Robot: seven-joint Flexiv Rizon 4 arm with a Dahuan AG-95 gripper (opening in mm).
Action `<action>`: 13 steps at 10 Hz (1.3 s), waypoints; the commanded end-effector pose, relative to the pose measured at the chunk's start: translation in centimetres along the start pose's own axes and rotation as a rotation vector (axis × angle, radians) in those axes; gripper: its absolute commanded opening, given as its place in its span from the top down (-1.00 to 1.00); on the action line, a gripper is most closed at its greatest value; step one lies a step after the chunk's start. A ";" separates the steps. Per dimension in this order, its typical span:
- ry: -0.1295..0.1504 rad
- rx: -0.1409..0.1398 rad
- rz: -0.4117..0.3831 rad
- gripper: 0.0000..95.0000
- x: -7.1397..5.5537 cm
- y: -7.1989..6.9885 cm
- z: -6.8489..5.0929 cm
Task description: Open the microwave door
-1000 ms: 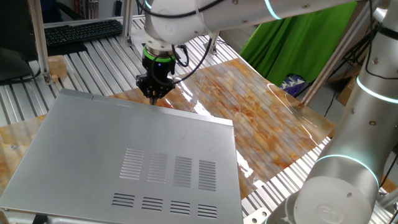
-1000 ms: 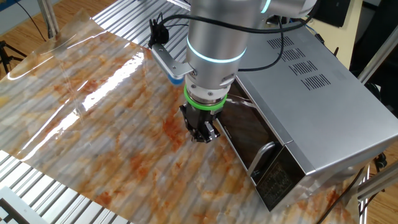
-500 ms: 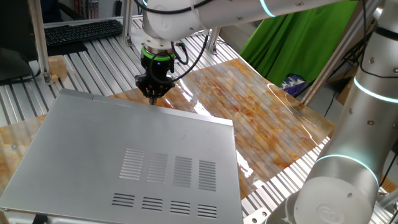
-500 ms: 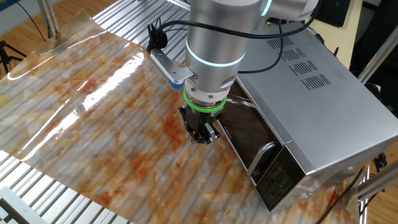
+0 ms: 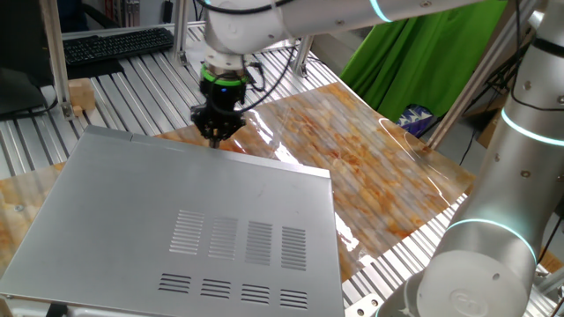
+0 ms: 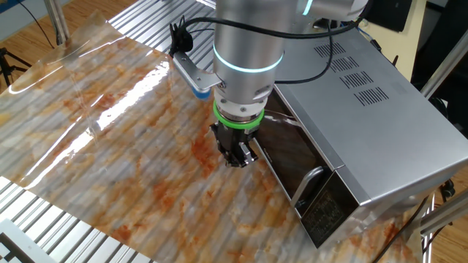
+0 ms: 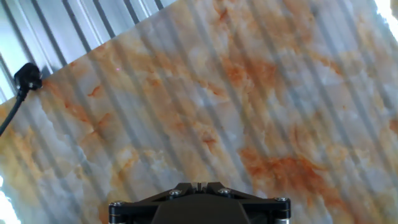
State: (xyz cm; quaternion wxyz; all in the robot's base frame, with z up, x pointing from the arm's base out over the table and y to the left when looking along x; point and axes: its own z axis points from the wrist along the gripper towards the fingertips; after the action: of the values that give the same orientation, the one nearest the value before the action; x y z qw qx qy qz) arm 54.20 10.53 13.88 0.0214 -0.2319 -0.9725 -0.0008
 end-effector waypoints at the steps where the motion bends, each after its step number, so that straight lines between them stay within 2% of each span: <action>1: 0.000 0.003 0.009 1.00 0.4 0.8 0.0; 3: 0.010 0.009 0.030 1.00 1.1 1.8 -0.5; 4: 0.012 0.010 0.040 0.60 1.3 2.3 -0.8; 6: 0.009 0.012 0.056 0.60 1.7 3.3 -1.2; 7: 0.010 0.012 0.065 0.20 1.9 3.8 -1.7; 10: 0.010 0.011 0.077 0.20 2.4 4.9 -2.9; 12: 0.011 0.011 0.088 0.20 3.2 5.8 -3.7; 13: 0.013 0.011 0.094 -0.20 3.5 6.3 -4.0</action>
State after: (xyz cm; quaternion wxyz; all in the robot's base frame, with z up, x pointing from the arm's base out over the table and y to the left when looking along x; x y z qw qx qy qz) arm 53.97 17.82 18.10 0.0286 -0.2778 -0.9602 0.0043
